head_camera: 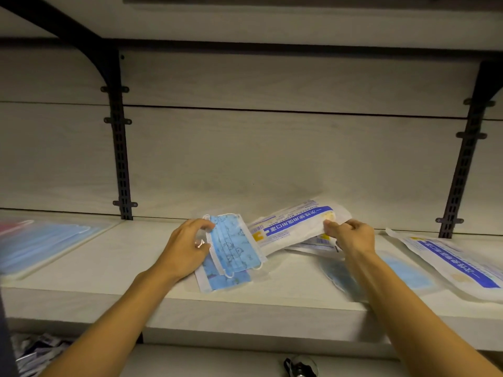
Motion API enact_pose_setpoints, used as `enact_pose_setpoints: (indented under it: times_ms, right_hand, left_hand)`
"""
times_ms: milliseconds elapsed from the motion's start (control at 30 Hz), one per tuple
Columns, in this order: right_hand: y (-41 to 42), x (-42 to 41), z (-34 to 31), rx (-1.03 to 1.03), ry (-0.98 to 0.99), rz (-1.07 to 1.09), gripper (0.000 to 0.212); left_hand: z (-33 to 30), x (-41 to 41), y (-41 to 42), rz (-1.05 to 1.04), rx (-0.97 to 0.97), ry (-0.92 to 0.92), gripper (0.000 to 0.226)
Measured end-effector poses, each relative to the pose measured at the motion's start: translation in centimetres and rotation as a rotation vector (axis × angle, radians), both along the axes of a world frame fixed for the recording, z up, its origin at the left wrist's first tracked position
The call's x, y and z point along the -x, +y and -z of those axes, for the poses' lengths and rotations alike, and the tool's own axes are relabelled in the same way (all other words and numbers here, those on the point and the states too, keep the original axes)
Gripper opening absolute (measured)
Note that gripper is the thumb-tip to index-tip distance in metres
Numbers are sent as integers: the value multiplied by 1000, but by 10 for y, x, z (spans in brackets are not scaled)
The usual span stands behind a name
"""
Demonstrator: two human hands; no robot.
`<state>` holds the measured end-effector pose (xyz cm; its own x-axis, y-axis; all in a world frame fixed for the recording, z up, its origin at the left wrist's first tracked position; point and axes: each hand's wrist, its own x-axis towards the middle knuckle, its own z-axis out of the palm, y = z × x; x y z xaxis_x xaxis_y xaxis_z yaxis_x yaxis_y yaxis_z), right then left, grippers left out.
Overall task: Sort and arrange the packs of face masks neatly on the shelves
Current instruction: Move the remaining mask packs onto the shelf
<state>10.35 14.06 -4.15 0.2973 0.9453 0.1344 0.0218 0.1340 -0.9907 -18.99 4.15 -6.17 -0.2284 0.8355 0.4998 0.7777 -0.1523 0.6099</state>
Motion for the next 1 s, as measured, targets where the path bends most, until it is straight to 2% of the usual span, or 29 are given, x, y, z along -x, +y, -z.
enact_pose_setpoints:
  times_ms: [100,167,267,333,367,533,633,700,767,900,1000]
  right_hand:
    - [1,-1,0,-11,95,-9,9]
    - [1,1,2,-83,83,-7,11]
    - [-1,7,4,-118,-25,-100,36]
    - [-1,10,4,-66,-53,-170,58]
    - [-1,11,4,-51,-79,-186,62]
    - [1,10,6,-48,-60,-186,52]
    - [1,9,4,-53,13,-163,35]
    - [0,6,2,-46,63,-174,18]
    - [-1,5,-1,-71,94,-204,17]
    - [-9,7,1,-133,73,-264,18]
    - [-13,8,3,-145,38,-283,23]
  left_hand:
    - [-1,0,1,-46,30,-3,27]
    - [-1,0,2,-65,45,-23,27]
    - [-3,-1,2,-94,24,-25,28]
    - [-4,-3,1,-84,0,-22,35]
    - [-4,-3,1,-65,-1,-17,41]
    - [-3,0,1,18,-10,24,58]
    - [-6,-2,-3,73,-2,-151,81]
    - [-7,-5,-3,32,3,-254,89]
    - [-8,-5,-1,-55,10,-261,76]
    - [-5,-5,-1,-71,10,-142,17]
    - [0,-4,0,-94,-3,-152,16]
